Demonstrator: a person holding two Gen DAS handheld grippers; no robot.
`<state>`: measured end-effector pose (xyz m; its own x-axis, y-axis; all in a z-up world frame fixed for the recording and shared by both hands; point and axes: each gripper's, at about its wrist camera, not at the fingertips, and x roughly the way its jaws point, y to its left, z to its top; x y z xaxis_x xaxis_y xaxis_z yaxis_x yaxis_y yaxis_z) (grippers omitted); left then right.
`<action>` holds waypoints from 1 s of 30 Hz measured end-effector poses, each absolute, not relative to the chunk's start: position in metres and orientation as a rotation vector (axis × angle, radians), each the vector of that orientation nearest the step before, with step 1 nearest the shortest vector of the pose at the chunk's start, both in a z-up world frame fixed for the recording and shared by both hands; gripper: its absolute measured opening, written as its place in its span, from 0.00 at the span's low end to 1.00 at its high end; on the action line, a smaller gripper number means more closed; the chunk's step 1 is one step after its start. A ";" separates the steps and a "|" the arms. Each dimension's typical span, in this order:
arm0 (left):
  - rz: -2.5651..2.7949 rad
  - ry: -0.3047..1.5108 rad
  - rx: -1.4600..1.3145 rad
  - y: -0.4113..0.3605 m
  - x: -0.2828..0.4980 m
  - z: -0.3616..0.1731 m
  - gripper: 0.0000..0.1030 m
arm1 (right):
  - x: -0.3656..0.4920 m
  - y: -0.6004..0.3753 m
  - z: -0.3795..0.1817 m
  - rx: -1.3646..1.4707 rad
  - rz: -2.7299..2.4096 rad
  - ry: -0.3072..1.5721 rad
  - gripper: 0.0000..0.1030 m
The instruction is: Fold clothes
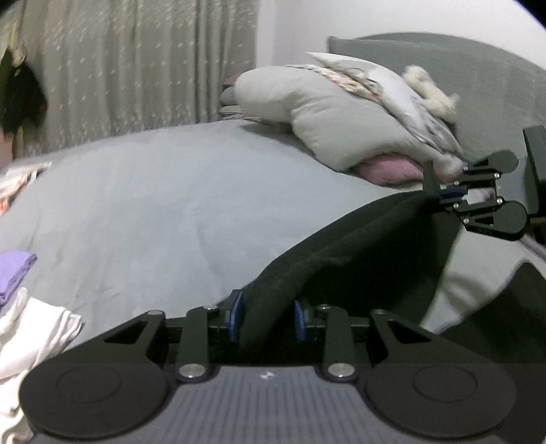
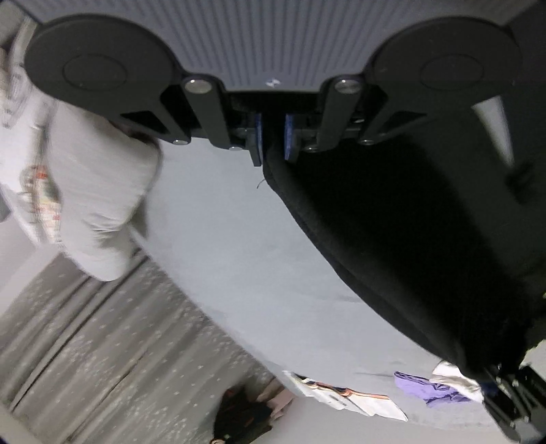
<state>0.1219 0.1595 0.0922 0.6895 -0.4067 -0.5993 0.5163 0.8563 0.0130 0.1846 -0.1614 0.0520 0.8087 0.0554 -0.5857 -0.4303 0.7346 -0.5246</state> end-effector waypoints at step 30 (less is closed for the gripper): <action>-0.142 1.026 -0.518 0.220 0.070 0.028 0.78 | 0.089 -0.255 -0.002 0.294 0.223 0.782 0.66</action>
